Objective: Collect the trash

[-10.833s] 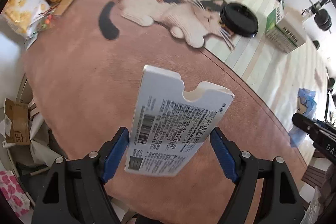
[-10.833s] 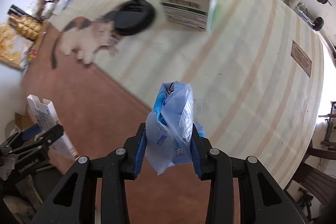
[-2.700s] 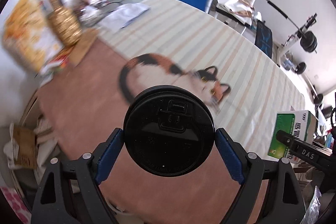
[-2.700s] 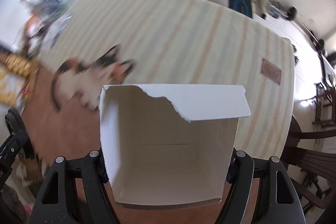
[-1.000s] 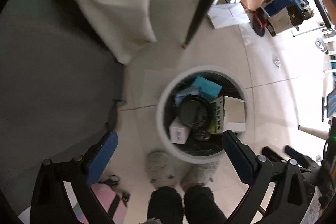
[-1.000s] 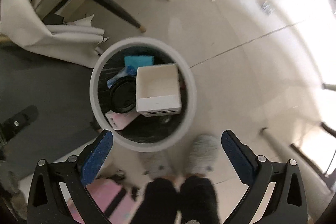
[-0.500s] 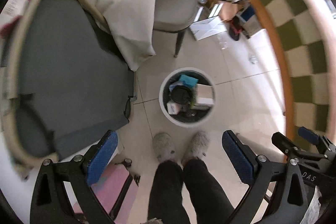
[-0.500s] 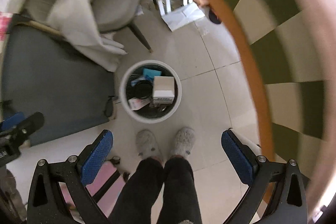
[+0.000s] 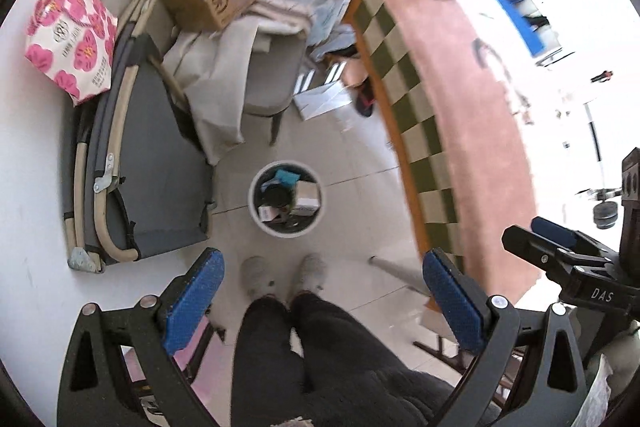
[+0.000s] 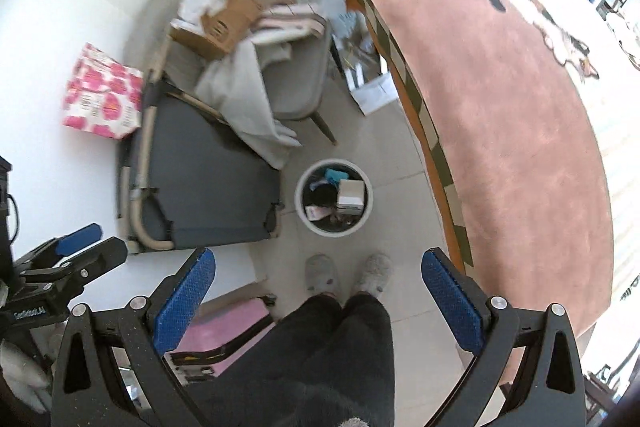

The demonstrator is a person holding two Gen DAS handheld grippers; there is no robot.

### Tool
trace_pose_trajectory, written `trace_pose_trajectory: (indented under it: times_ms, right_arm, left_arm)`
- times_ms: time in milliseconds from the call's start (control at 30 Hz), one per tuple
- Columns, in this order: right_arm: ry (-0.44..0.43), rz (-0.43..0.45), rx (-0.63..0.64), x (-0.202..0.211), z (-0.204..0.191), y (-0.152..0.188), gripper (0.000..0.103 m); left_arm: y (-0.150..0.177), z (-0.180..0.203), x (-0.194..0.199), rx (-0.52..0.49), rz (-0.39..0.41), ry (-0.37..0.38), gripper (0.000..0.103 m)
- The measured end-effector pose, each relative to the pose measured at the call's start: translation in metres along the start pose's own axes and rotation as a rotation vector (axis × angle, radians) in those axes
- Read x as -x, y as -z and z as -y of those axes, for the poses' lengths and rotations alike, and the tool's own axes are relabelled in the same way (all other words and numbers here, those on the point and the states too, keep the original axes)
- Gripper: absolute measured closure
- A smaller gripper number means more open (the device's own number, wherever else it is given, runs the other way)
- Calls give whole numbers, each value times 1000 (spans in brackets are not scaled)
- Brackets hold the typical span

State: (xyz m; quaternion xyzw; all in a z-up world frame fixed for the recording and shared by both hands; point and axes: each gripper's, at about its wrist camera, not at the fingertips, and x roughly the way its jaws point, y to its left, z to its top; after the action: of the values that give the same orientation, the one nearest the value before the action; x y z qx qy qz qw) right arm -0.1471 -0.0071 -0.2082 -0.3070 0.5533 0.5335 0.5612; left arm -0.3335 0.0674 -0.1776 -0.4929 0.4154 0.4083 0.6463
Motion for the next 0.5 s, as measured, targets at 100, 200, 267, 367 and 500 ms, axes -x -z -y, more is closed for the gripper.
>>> trace_pose_trajectory:
  times_ms: [100,200,267,367,500]
  right_arm:
    - [-53,15,16,35,-7,3,0]
    - [-89,20,29,57,-17,8,0]
    - [-120,27,32,74,-21,11,0]
    - [-130,37,50,89,-28,17,0]
    - [-144,41,57,104,-33,22,0]
  left_arm:
    - [3,6,28,1,38,38,1]
    - [7,13,54,2,71,68,1]
    - [11,18,67,-6,90,79,1]
    - [15,23,87,-23,117,90,1]
    - [20,27,105,-32,145,100,1]
